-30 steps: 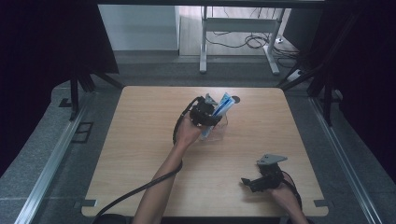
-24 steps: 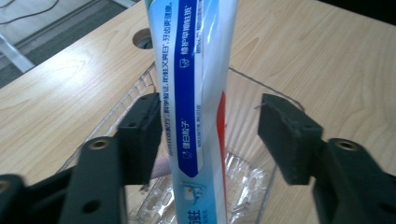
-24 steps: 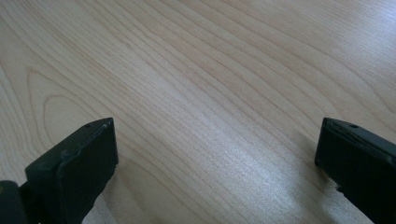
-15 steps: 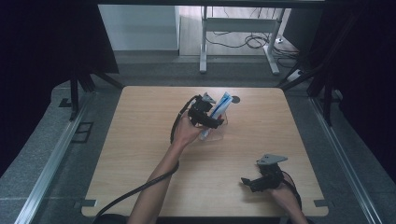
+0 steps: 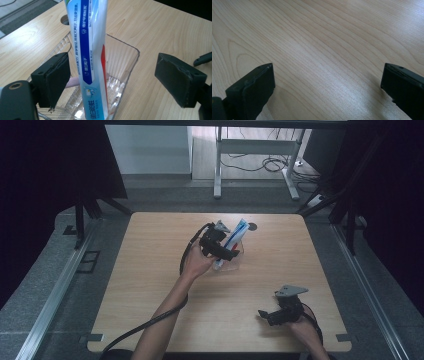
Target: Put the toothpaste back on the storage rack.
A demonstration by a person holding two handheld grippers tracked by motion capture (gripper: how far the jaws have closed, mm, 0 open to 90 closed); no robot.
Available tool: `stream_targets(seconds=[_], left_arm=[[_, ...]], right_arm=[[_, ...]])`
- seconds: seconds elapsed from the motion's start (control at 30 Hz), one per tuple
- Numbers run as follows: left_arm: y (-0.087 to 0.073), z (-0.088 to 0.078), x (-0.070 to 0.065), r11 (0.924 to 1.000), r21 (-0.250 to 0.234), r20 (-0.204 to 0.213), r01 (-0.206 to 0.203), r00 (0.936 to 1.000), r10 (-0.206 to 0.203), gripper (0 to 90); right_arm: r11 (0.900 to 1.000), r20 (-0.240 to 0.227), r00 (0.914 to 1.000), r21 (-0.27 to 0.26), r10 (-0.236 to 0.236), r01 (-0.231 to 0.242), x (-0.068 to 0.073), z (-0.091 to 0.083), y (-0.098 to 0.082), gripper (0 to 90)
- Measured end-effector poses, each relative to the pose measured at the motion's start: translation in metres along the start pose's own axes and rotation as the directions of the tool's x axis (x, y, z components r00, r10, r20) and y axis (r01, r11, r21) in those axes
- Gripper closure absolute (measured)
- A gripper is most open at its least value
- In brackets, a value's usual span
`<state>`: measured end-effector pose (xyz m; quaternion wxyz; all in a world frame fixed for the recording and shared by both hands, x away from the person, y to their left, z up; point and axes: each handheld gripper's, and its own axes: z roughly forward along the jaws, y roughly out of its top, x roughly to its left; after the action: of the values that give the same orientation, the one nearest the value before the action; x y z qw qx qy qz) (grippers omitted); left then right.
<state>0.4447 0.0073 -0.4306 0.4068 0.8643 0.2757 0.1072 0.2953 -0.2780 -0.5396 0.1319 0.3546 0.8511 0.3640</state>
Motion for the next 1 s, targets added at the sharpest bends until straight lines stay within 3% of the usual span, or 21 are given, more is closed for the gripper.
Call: stream_targets(seconds=[0.5,1.0], left_arm=[[-0.011,-0.014,-0.015,0.9985,0.020,-0.006,-0.051,0.9987,0.051,13.0],[-0.039,-0.034,-0.021,0.9992,0.020,-0.017,-0.035,0.9992,0.036,13.1]], right_arm=[[1.000,0.010,0.9999,-0.013,-0.003,0.003,0.001,-0.002,0.001,0.0],[1.000,0.014,0.9999,-0.017,-0.008,0.009,0.002,-0.002,0.001,0.0]])
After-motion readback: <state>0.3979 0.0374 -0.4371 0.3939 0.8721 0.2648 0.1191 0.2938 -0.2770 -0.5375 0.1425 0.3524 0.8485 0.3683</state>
